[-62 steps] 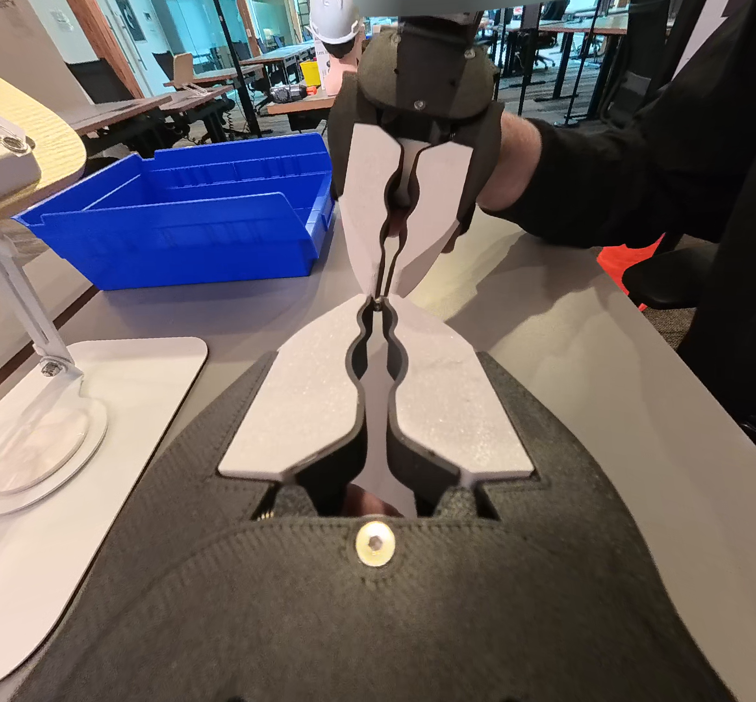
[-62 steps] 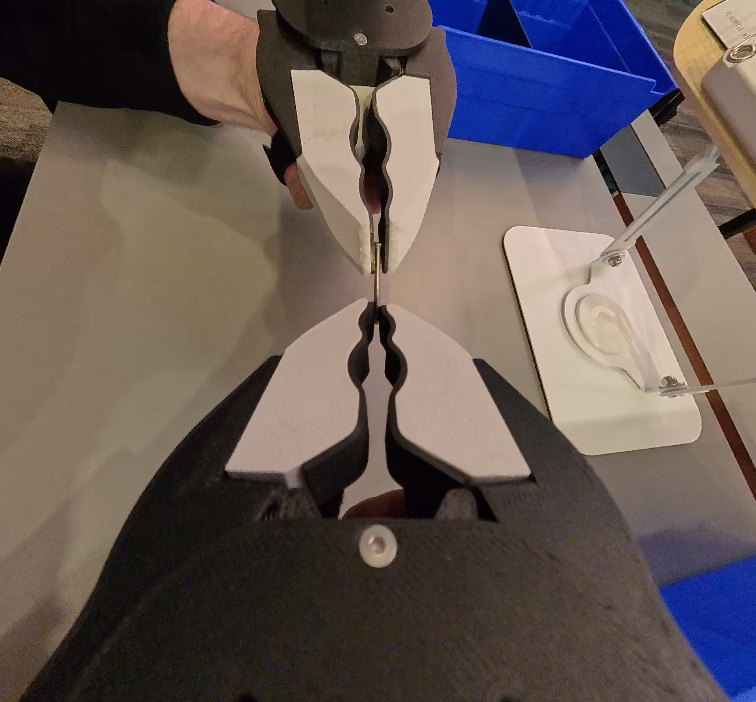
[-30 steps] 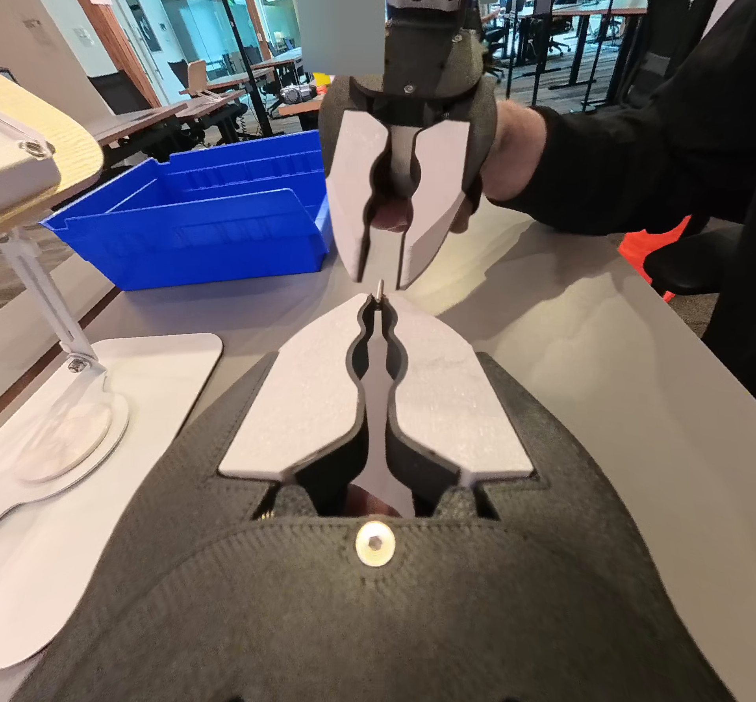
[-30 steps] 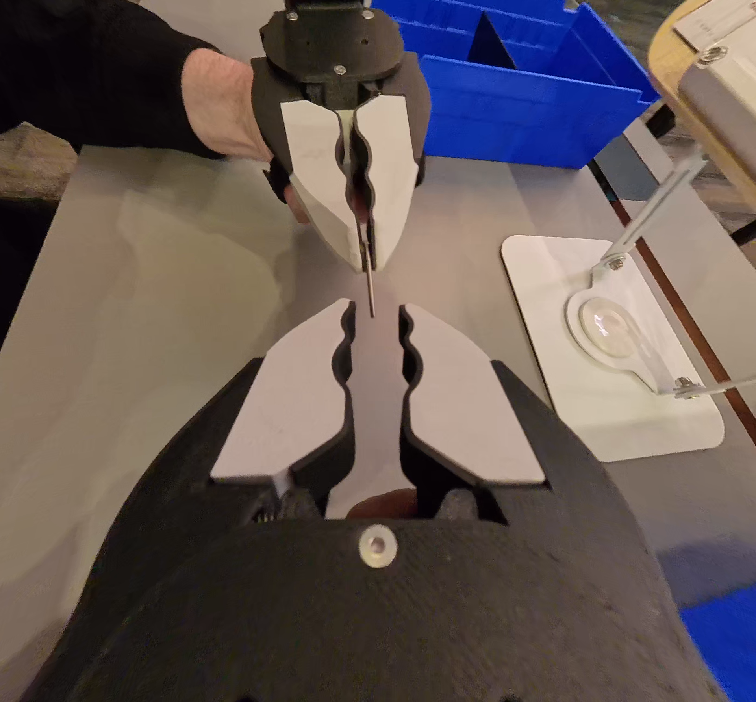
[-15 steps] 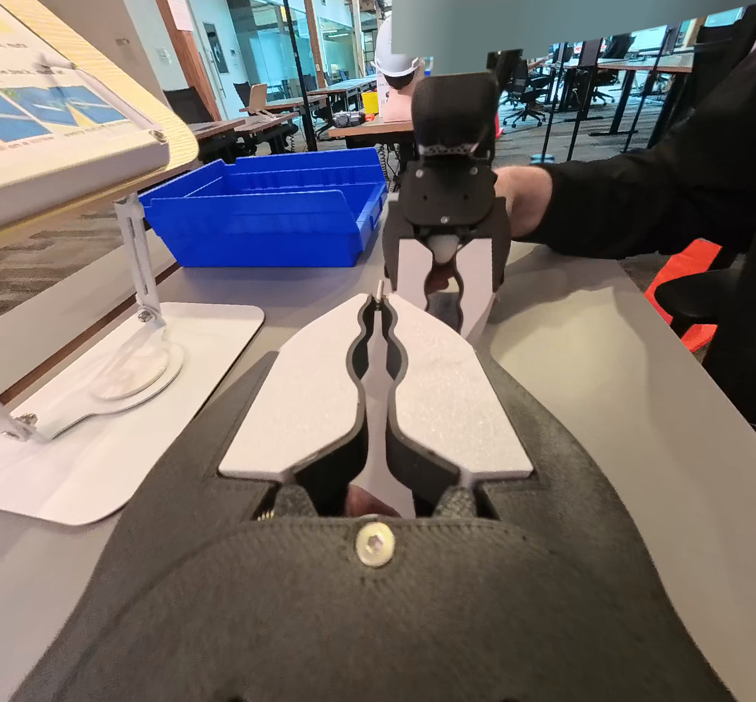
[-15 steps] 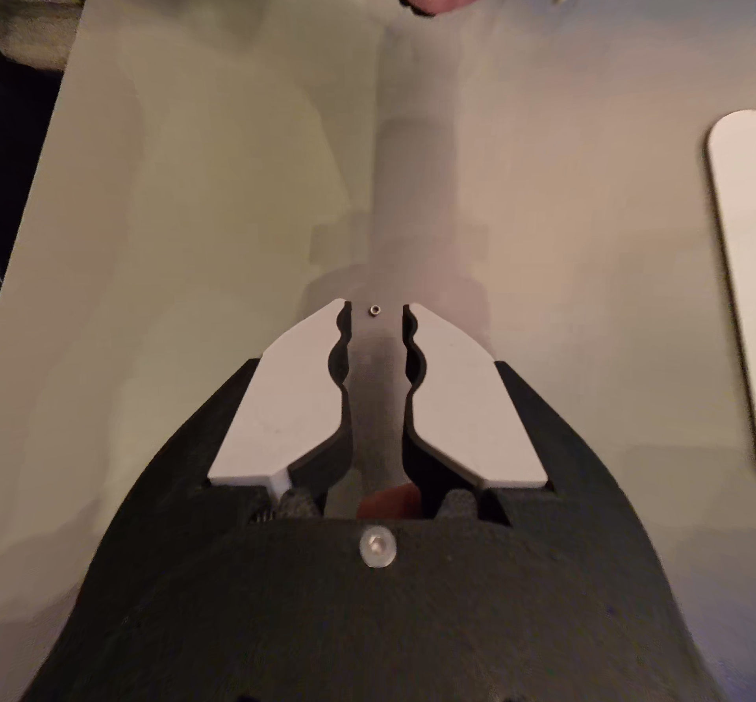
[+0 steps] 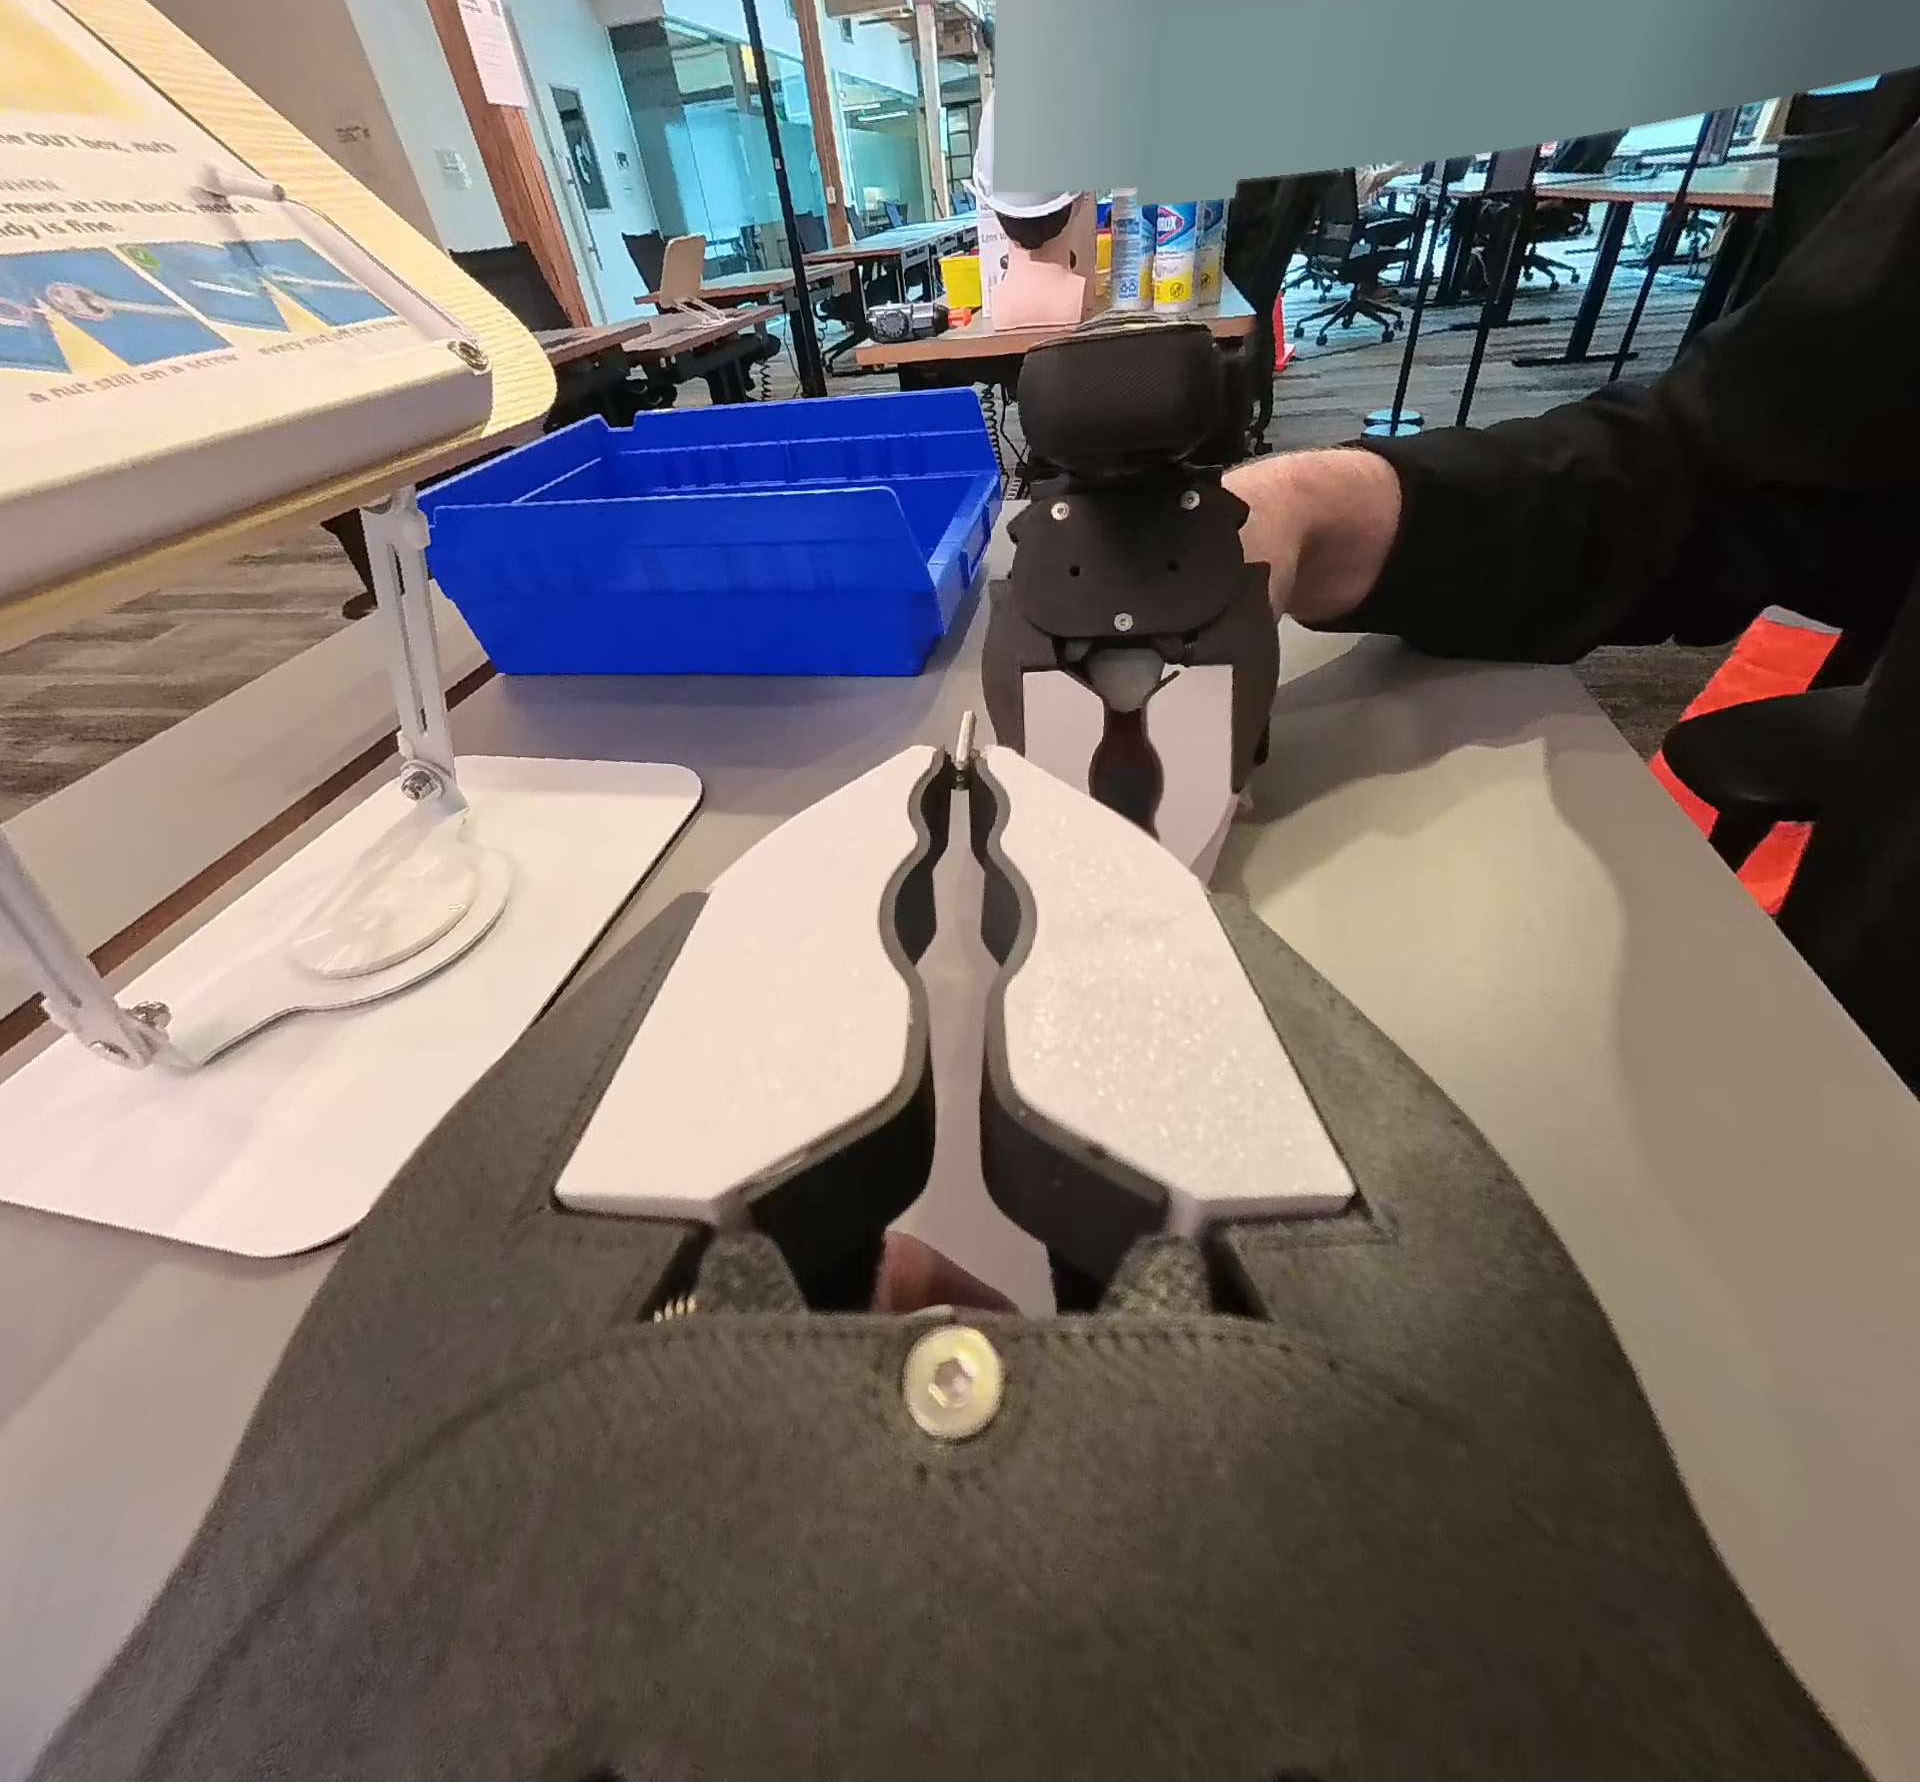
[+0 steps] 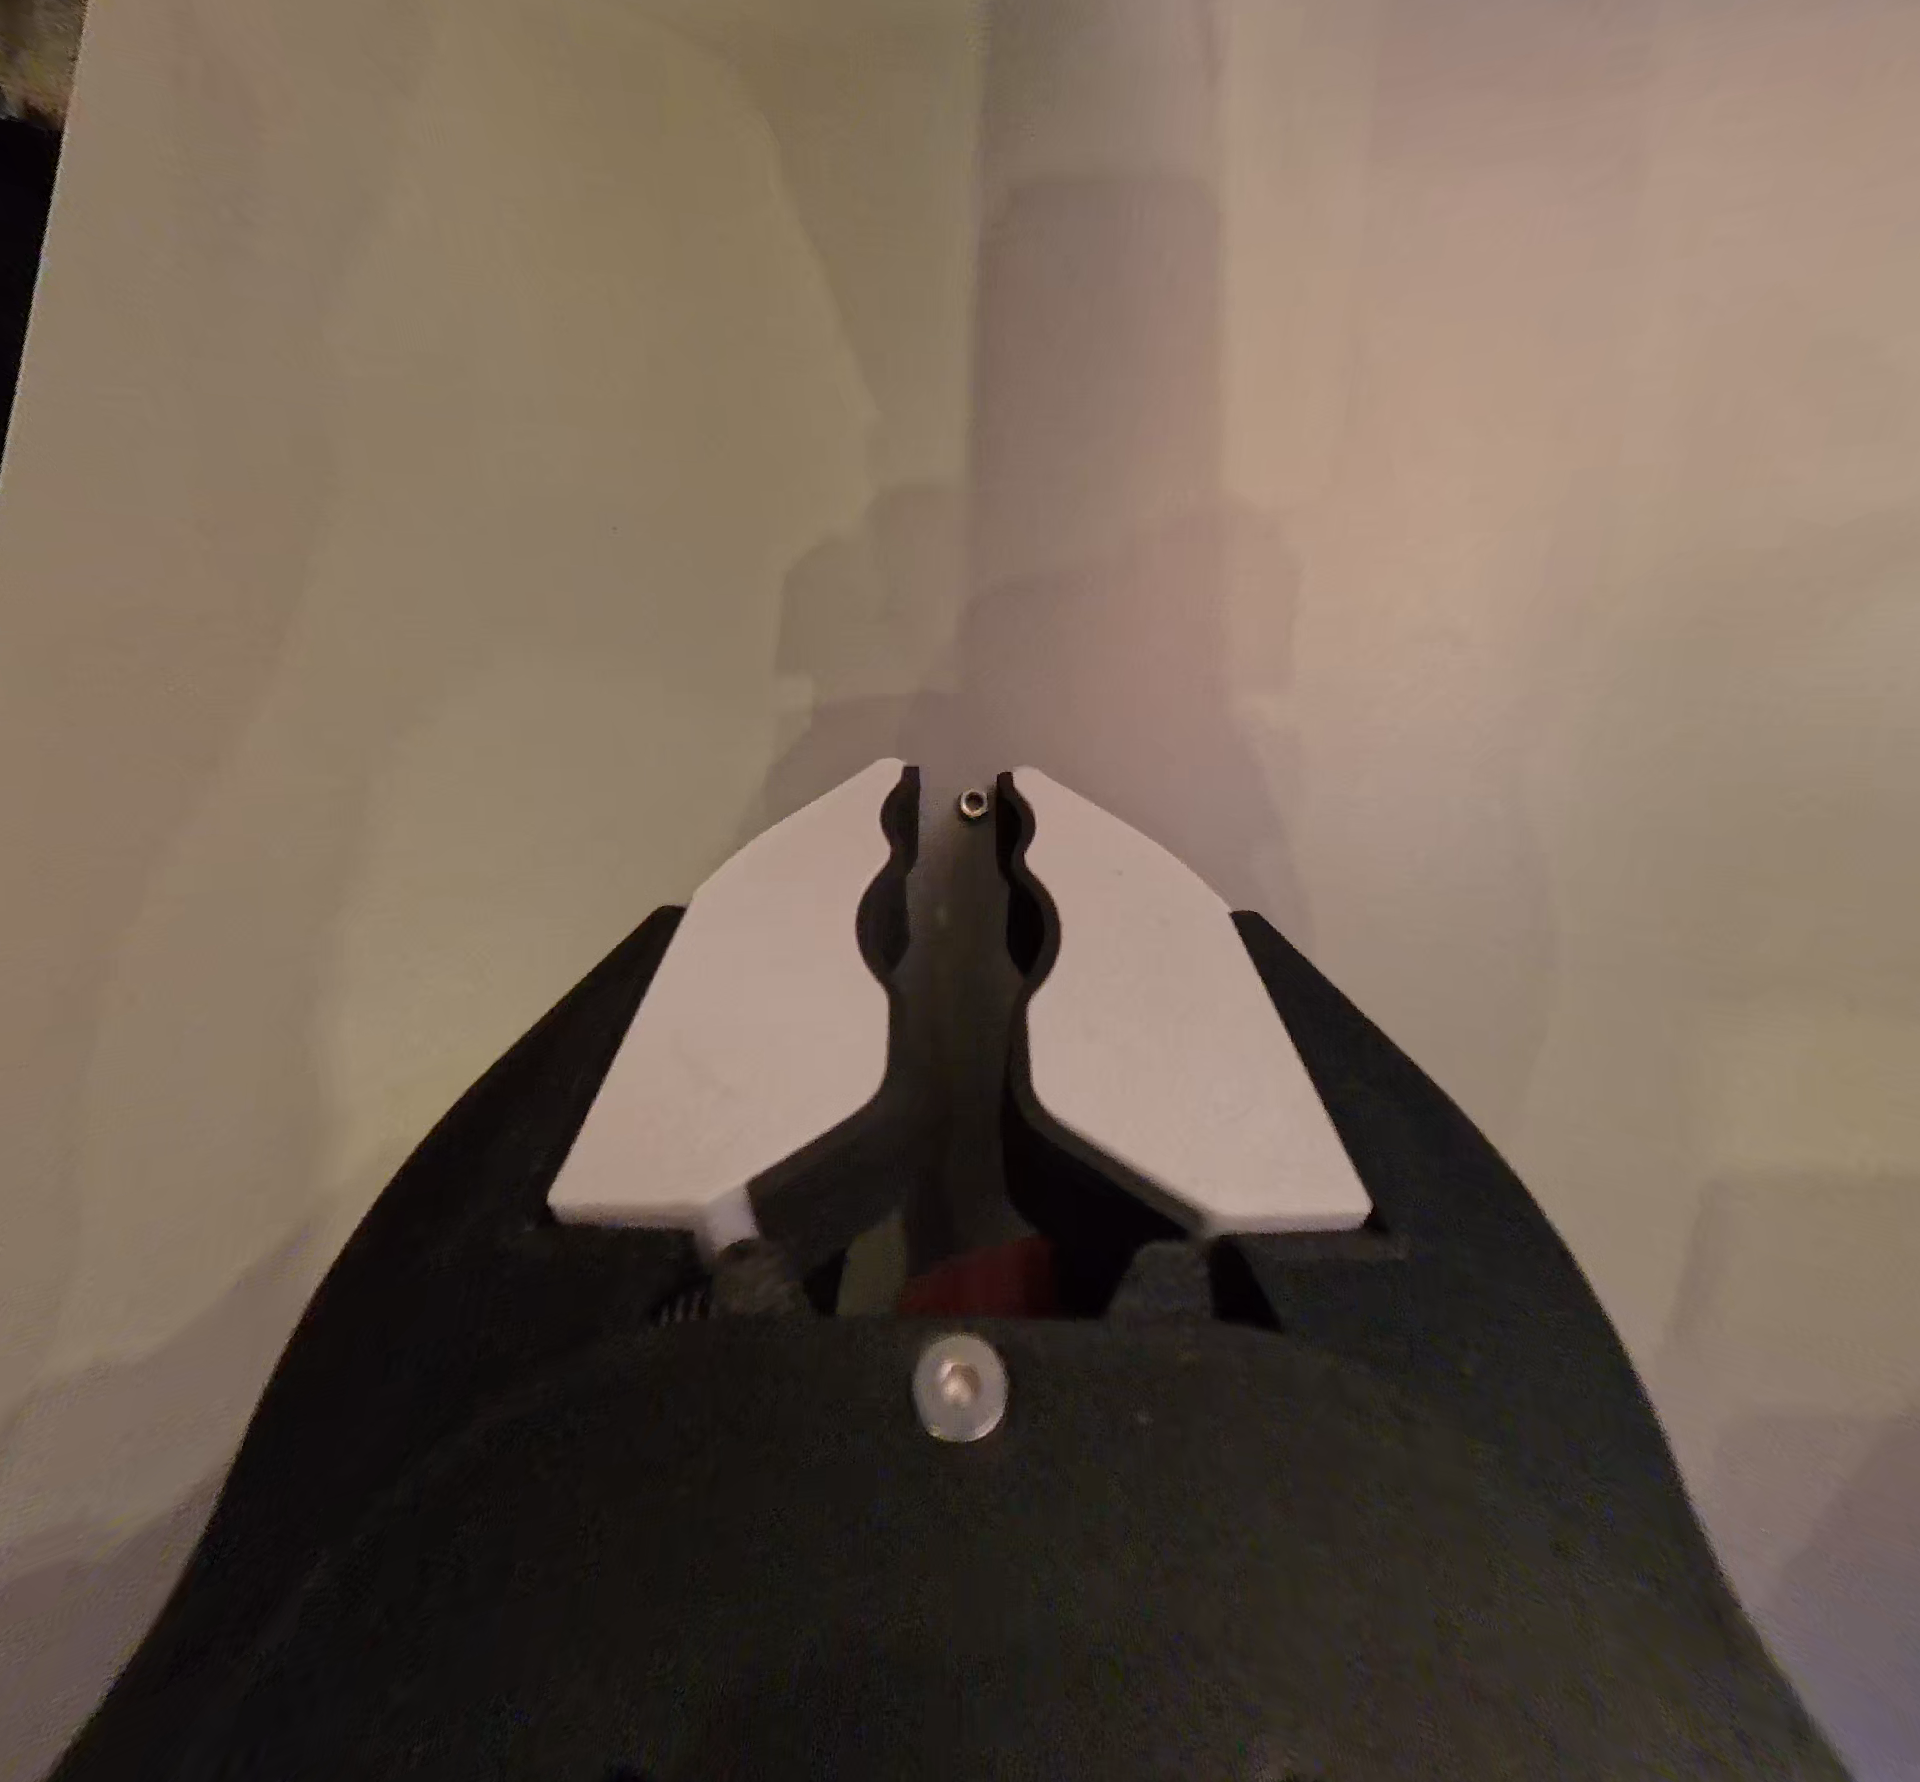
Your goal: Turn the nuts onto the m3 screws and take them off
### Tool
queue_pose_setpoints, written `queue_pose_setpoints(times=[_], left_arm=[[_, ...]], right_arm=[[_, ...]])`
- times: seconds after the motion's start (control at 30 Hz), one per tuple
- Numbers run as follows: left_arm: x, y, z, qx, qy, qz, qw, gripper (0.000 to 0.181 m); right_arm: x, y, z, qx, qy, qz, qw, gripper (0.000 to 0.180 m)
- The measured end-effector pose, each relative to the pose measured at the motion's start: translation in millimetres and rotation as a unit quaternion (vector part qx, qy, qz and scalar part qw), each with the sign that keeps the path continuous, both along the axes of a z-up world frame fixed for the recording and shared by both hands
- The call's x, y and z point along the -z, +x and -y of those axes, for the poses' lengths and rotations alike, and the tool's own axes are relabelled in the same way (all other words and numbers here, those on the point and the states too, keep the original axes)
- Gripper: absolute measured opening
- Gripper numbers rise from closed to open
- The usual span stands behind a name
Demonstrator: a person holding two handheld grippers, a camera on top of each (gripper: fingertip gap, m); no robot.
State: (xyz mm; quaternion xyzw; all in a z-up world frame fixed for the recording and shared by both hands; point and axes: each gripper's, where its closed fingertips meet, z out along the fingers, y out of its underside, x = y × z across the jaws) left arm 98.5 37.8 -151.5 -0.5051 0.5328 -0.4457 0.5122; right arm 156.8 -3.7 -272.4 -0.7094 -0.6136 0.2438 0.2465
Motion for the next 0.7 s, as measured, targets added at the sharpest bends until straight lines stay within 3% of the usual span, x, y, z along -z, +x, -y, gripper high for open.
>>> queue_pose_setpoints(times=[0.7], left_arm=[[-0.3, 0.4, 2.2, 0.011, -0.006, 0.005, 1.0, 0.003]], right_arm=[[0.3, 4.6, 0.2, -0.036, 0.023, -0.001, 0.999, 0.006]])
